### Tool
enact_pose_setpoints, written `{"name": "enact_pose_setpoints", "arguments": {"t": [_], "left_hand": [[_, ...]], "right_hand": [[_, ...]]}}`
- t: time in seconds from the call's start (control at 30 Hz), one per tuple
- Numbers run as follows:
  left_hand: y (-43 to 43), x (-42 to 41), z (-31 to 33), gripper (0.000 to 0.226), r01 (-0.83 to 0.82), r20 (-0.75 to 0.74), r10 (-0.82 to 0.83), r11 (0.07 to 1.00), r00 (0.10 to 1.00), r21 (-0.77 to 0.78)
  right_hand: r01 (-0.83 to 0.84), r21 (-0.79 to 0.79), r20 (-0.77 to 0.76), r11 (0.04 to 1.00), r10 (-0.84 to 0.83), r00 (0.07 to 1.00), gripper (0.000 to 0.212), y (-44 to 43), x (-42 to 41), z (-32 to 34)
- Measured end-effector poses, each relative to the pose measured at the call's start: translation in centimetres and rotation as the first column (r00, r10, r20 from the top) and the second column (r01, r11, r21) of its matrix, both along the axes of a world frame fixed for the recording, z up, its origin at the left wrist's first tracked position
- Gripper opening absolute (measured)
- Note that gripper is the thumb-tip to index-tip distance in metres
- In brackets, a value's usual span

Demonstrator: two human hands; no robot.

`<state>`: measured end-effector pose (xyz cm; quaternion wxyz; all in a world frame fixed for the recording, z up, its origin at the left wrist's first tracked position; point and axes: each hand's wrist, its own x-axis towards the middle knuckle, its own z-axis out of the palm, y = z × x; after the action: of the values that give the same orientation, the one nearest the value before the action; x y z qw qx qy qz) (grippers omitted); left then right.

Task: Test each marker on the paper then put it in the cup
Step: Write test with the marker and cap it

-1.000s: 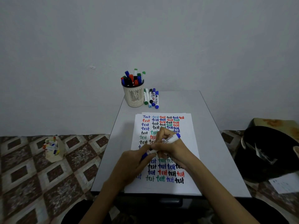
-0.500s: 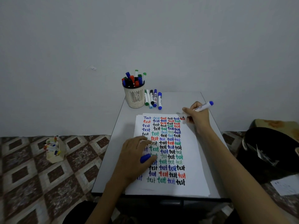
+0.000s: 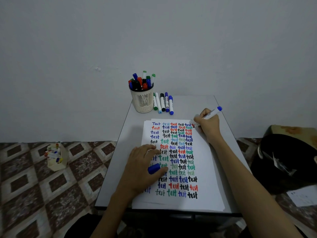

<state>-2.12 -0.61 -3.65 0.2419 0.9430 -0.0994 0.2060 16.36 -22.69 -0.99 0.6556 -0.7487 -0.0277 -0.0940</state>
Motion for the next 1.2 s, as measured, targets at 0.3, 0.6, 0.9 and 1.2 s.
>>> {"name": "enact_pose_setpoints", "arguments": {"t": [0.3,0.6,0.9,1.2], "left_hand": [[0.02,-0.10,-0.03,0.056,-0.001,-0.001,0.001,1.000,1.000,0.013],[-0.03,-0.16,0.16,0.054,-0.001,-0.002,0.001,1.000,1.000,0.007],[-0.13,-0.19,0.26,0.056,-0.004,-0.009,0.004,1.000,1.000,0.000],[-0.07,-0.18,0.20,0.054,-0.006,-0.023,0.006,1.000,1.000,-0.002]], "right_hand": [[-0.022,-0.077,0.015,0.997,0.024,1.000,0.030,0.06,0.03,-0.14],[-0.005,-0.066,0.032,0.998,0.007,0.999,0.031,0.03,0.21,-0.22],[-0.032,-0.064,0.014,0.997,0.033,0.999,0.031,0.00,-0.01,-0.05],[0.011,-0.094,0.037,0.996,-0.007,0.999,0.031,0.08,-0.06,-0.02]]}}
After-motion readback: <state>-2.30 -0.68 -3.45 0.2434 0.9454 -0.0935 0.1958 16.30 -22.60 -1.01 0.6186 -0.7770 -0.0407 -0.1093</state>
